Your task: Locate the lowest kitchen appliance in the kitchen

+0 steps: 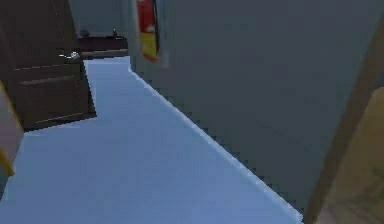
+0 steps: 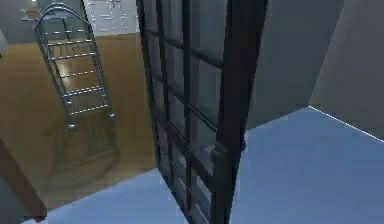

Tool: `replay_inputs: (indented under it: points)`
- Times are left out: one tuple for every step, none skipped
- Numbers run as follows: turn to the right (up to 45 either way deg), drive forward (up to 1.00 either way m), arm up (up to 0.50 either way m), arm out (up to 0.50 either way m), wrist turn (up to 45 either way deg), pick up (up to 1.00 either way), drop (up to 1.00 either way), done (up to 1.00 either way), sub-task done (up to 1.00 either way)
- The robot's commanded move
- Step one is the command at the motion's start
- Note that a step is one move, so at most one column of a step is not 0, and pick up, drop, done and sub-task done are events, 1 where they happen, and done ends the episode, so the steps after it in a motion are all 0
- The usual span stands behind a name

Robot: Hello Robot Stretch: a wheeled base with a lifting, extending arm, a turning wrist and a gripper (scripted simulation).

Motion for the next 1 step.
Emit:
replay_inputs:
  points:
    - [45.0, 0.00, 0.00, 0.00, 0.0, 0.00, 0.00, 0.00, 0.00]
